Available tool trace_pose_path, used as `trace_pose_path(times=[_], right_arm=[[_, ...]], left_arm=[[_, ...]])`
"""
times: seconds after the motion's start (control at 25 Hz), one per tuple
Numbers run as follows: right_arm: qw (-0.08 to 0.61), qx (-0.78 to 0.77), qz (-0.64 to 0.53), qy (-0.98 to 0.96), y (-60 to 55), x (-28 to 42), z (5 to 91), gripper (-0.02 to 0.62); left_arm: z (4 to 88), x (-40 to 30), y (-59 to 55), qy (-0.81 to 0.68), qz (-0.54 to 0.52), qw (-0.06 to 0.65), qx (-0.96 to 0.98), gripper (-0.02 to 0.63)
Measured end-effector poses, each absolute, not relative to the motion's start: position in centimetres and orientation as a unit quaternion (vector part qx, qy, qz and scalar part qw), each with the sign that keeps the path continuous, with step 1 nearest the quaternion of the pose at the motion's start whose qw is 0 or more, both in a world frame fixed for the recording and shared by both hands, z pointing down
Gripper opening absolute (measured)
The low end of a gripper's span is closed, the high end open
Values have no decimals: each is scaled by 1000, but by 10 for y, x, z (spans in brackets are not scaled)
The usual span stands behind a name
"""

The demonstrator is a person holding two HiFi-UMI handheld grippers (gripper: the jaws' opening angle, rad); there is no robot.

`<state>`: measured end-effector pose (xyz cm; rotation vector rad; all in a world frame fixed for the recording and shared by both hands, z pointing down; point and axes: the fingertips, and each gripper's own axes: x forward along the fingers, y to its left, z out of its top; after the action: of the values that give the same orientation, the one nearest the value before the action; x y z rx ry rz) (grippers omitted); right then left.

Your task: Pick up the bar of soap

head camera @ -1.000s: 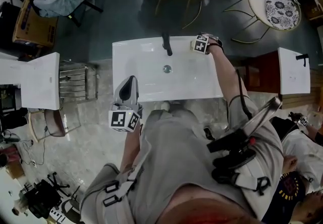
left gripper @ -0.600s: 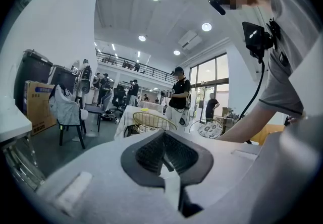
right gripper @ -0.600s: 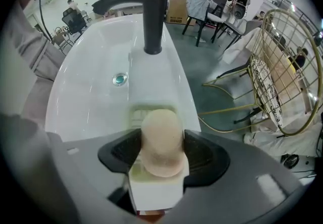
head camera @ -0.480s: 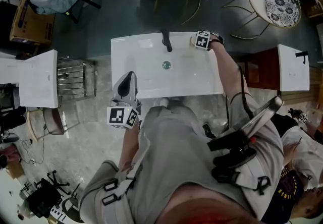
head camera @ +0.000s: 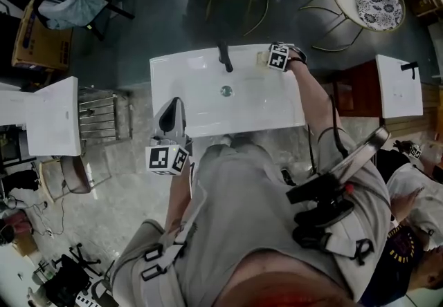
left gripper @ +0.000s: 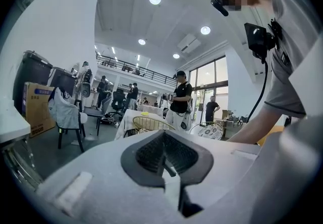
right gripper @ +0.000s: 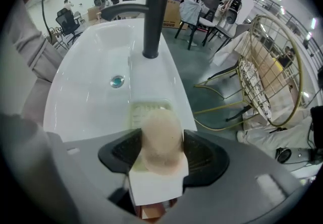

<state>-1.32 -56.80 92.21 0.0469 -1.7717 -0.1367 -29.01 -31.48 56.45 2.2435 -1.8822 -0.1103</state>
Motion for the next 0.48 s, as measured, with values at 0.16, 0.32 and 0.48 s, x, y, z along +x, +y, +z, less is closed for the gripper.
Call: trace_pose_path(times=[0.16,0.32,0.48], right_arm=[[601,57,-61,-795,-574,-11,894,262],[553,111,-59,-823,-576,-9,849,262],[505,169,-67,-844,-581,-7,794,262]], left_arm=[[559,-285,-319,-633,-47,99,766,0],[548,-276,-323,-622,-57,90,775,-1],[533,-266,-330,-611,-69,77,785,-1]])
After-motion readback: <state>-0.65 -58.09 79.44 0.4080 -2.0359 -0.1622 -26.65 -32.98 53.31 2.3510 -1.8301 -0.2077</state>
